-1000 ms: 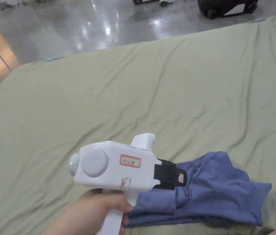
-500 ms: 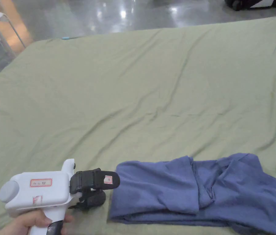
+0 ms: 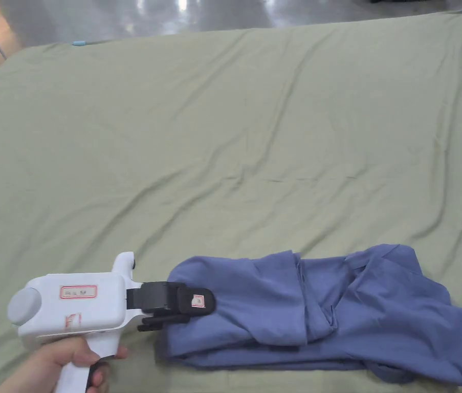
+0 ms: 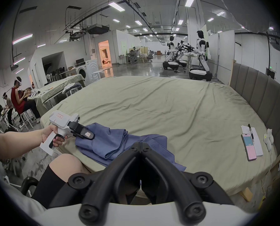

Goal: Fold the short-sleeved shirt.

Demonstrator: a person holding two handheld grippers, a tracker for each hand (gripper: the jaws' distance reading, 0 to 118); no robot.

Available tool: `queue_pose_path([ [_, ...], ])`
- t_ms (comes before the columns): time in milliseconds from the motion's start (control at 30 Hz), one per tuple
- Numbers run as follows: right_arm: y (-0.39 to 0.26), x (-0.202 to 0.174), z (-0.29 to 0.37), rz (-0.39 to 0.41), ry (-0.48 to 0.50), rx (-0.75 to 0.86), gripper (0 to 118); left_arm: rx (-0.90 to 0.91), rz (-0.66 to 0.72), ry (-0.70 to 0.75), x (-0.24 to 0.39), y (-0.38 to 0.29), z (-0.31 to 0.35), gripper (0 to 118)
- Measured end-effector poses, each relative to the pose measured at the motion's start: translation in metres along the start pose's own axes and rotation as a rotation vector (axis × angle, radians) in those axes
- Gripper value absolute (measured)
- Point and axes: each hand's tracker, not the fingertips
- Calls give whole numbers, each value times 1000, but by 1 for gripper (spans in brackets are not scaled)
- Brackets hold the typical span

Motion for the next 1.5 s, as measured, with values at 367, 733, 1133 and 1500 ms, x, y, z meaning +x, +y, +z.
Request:
queue_pose_path([
  [367, 2, -6, 7, -11, 48, 53, 0, 0, -156, 462, 68, 21, 94, 8],
  [733, -2, -5, 28, -37, 100, 113, 0, -177, -400, 683, 214, 26, 8, 8],
  [1133, -27, 25, 72, -91, 28, 127, 0, -308, -337, 591, 209, -5, -153, 40],
  [1500, -34, 26, 70, -101, 16, 128, 0, -125, -490, 504, 253, -18, -105, 42],
])
